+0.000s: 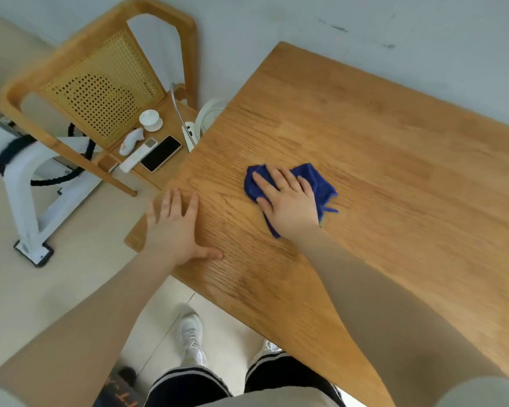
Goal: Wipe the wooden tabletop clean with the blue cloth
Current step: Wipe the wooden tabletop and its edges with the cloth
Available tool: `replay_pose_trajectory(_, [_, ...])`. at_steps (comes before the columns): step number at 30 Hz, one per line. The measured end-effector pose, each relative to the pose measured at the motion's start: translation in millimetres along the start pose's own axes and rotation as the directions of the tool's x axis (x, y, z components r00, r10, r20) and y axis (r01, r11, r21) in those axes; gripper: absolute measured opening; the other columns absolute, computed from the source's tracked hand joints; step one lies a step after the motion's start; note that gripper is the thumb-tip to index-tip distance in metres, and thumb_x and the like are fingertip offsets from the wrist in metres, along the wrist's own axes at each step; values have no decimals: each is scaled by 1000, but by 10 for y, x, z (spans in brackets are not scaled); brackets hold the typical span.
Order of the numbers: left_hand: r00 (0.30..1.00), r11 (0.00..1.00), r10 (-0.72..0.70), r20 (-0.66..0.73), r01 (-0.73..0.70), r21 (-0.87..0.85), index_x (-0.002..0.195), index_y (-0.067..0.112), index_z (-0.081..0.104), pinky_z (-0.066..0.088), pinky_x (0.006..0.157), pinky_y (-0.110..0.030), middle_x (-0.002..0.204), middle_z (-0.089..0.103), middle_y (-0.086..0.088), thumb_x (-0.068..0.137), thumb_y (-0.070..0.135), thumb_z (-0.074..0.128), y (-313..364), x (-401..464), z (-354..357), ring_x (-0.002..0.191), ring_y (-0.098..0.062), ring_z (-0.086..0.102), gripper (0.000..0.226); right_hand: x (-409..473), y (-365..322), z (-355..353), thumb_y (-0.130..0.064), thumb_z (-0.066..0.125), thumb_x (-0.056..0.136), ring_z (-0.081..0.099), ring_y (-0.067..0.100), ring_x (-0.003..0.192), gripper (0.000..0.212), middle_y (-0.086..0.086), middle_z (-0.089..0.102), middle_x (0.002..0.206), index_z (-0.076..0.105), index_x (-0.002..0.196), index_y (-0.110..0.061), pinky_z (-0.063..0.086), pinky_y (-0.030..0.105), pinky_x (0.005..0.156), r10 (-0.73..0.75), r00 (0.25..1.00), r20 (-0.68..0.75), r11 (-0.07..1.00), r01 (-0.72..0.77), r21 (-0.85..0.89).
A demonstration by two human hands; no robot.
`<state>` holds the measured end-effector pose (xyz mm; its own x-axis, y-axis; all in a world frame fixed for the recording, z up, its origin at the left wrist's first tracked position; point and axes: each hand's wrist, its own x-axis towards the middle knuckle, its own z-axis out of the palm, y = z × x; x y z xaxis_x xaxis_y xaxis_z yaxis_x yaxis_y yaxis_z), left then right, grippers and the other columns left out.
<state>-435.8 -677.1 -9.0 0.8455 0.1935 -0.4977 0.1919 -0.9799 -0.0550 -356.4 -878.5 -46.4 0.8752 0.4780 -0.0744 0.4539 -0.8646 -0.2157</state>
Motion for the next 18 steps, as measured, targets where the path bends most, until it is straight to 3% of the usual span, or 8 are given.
replay_pose_trajectory(3, [995,995,96,24,-96,0,148,25,-16,-1,118,-43,156,-15,-14,60,82,54,-132,9,-12,145,-30,-6,125,84,-263,92,-40,26,99,3,22,144,49,-1,6,157,17,146,-31,4,44,113,175,984,21,985,-174,-16])
replay_pose_trajectory(5, [981,980,189,51,-192,59,148,23,-15,5,117,-40,156,-12,-15,67,79,52,-248,-18,-23,144,-31,-3,119,-91,-570,212,-39,27,98,4,25,144,50,1,7,157,18,147,-29,3,46,114,55,997,51,998,-54,-16])
replay_pose_trajectory(7, [953,949,300,49,-303,90,150,19,-7,11,116,-38,157,-5,-16,71,74,52,-380,-6,-106,144,-31,2,112,-278,-931,299,-39,24,95,17,27,142,50,3,20,155,28,143,-29,9,47,113,-79,994,81,996,82,-39])
replay_pose_trajectory(10, [885,885,465,28,-466,11,150,17,10,21,113,-30,157,10,-7,80,62,53,-691,103,-240,142,-21,17,94,-297,-1181,323,-42,23,89,38,26,133,51,1,40,146,44,135,-32,27,47,108,-75,993,88,997,77,-29])
replay_pose_trajectory(12, [832,832,554,24,-554,-23,149,18,16,22,113,-27,156,17,-1,86,54,51,-924,218,-324,141,-15,20,81,-199,-1088,349,-44,27,90,42,24,130,48,0,44,143,46,133,-33,33,47,104,-101,994,47,992,104,-71])
replay_pose_trajectory(13, [804,804,595,11,-595,-7,149,18,18,21,113,-28,155,19,0,88,53,48,-1032,289,-363,141,-15,19,77,-130,-1042,349,-44,27,90,41,24,131,48,0,43,144,45,133,-33,34,47,104,-60,998,16,995,62,-77])
replay_pose_trajectory(15, [739,740,673,-41,-672,37,147,15,23,22,113,-35,154,21,-3,88,51,45,-1236,446,-413,142,-20,19,73,56,-1076,335,-44,24,91,35,26,134,50,1,37,148,42,136,-32,28,47,106,188,981,-51,982,-188,-11])
replay_pose_trajectory(18, [670,677,734,-113,-734,54,143,8,34,28,112,-45,151,28,-10,88,24,57,-1518,647,-471,141,-28,23,62,335,-1527,397,-41,25,92,29,27,137,50,4,33,150,43,136,-28,23,47,108,550,825,-127,835,-540,107])
